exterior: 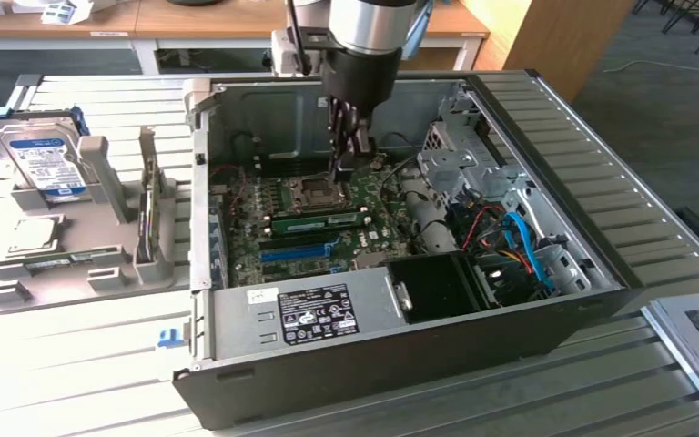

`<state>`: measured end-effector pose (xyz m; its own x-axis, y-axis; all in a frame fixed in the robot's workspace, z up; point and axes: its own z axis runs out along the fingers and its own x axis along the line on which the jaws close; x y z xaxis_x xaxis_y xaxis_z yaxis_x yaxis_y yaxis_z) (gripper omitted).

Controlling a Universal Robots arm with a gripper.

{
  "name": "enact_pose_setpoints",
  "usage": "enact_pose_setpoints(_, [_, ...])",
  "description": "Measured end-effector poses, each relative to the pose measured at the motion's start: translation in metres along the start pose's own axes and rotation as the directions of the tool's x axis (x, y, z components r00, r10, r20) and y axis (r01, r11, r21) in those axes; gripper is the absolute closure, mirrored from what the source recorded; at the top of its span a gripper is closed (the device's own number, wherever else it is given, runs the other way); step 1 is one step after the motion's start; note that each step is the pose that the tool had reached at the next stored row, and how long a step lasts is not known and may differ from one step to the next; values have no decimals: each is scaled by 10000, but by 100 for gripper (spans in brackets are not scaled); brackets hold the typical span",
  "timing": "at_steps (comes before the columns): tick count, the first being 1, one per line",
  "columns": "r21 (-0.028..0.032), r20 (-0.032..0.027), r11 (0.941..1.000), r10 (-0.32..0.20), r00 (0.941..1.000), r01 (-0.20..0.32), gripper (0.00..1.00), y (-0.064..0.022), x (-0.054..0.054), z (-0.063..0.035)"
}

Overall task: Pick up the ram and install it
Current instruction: 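Insert the ram into the slot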

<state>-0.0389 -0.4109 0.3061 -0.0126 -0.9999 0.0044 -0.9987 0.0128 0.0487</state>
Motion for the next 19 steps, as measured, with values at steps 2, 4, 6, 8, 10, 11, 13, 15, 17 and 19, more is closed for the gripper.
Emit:
enact_pose_setpoints(2, [0,0,10000,0,10000,0,75,2,0,-37])
enact_pose_setpoints(4, [-1,0,10000,0,10000,0,75,4,0,-74])
enact_pose_setpoints(6, [0,0,10000,0,10000,0,75,5,0,-111])
enact_pose_setpoints(8, [0,0,10000,0,10000,0,75,7,1,-146])
enact_pose_setpoints(10, [0,1,10000,0,10000,0,75,9,1,-180])
enact_pose_setpoints(11, [0,1,10000,0,10000,0,75,10,1,-197])
enact_pose_setpoints(13, [0,0,10000,0,10000,0,75,11,1,-235])
enact_pose_setpoints(15, [0,-1,10000,0,10000,0,75,13,1,-270])
enact_pose_setpoints(17, [0,-1,10000,0,10000,0,75,15,1,-303])
enact_pose_setpoints(19, [0,0,10000,0,10000,0,75,16,1,-335])
